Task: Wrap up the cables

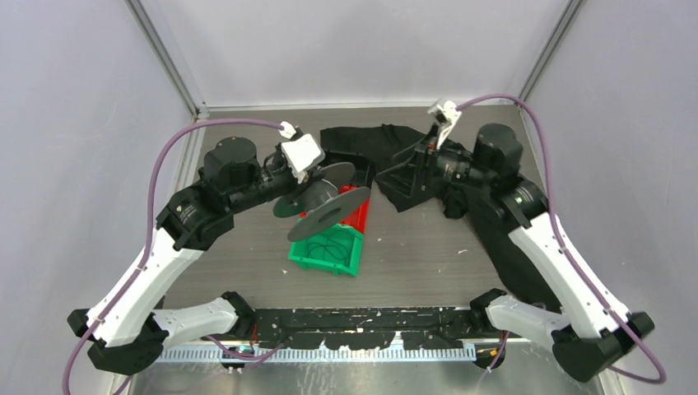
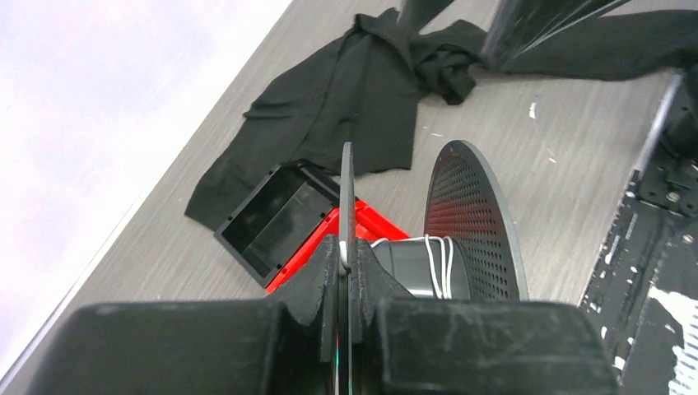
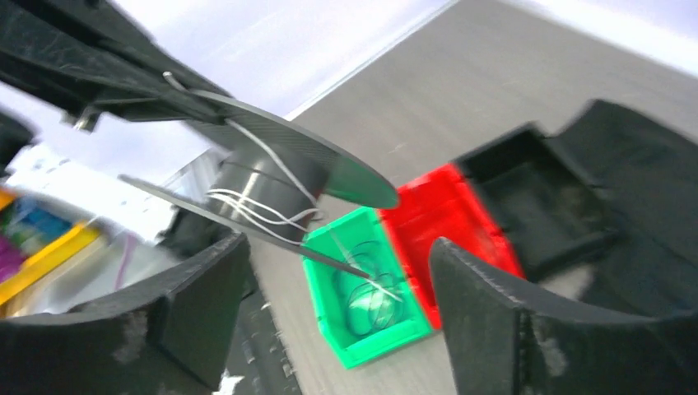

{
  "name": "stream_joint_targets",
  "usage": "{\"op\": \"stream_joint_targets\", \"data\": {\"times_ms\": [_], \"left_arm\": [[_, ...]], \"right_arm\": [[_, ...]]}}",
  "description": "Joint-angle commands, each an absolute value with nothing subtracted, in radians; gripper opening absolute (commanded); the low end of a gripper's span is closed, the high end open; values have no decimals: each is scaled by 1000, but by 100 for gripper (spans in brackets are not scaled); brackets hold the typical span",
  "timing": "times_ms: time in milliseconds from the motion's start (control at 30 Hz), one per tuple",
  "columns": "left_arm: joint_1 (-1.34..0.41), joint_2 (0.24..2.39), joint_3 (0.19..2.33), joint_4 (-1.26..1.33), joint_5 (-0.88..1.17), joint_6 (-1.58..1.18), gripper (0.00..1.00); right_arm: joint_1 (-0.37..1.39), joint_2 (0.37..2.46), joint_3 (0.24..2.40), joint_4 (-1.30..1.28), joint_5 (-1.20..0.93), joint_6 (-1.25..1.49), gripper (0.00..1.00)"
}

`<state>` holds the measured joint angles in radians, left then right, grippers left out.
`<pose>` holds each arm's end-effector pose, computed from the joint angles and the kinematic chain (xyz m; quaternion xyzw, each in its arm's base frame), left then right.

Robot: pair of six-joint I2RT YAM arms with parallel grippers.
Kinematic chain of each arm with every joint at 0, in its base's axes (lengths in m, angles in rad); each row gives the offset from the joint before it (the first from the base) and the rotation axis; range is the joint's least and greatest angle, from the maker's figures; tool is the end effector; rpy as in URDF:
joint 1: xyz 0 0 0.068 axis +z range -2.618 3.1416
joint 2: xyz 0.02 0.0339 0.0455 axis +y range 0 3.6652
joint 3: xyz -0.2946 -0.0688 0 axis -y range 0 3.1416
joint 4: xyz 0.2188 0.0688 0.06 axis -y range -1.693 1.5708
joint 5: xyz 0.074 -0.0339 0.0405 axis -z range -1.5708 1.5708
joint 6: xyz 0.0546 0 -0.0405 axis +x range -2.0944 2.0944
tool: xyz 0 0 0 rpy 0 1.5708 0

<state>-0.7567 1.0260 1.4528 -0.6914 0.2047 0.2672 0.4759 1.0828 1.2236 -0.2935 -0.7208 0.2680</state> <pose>0.1121 -0.1211 0.4773 0.4412 0.6583 -0.2252 0.5668 0.1646 0.1254 0.4463 -0.3021 0.6826 0.4708 0.4703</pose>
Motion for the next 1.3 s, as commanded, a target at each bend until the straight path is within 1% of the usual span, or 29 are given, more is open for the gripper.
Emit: {"op": "stream_joint_targets", "data": {"times_ms": [0,67,133,167,200,300,433,467,533,567,667,767,833,933,1000,1100,1267], "left_arm": [[-750,1025,1502,-559,43,188,0],[-749,1045,1508,-543,16,144,0],[-749,1071,1501,-505,27,82,0],[-750,1085,1500,-493,32,52,0],[-749,1100,1499,-471,15,26,0],[-741,1145,1524,-435,-159,-77,0],[-648,1243,1676,-521,-262,-268,0],[-633,1275,1729,-569,-272,-306,1],[-613,1341,1844,-674,-311,-376,1],[-598,1375,1905,-727,-313,-410,1],[-562,1450,2047,-848,-283,-452,1],[-492,1473,2101,-916,-251,-466,0],[-375,1474,2104,-951,-150,-505,1],[-217,1465,2069,-976,31,-528,1],[-171,1448,2053,-998,67,-512,0],[-142,1393,2006,-993,64,-482,1],[-117,1348,1993,-990,75,-455,0]], "right_arm": [[458,966,1145,-265,-315,232,92],[455,942,1108,-276,-148,232,98],[450,950,1101,-336,44,250,98],[441,962,1108,-380,109,270,98],[425,977,1114,-431,129,284,98],[385,984,1064,-453,56,309,98],[374,946,935,-349,-86,337,97],[374,934,895,-297,-157,331,95],[374,915,797,-159,-272,316,87],[373,914,750,-80,-325,315,85],[388,947,635,151,-414,323,78],[460,1042,638,249,-398,274,78],[525,1117,672,272,-357,218,79],[561,1233,738,337,-352,224,80],[565,1301,818,294,-328,276,80],[565,1379,927,96,-228,341,78],[564,1393,822,62,-145,414,69]]}}
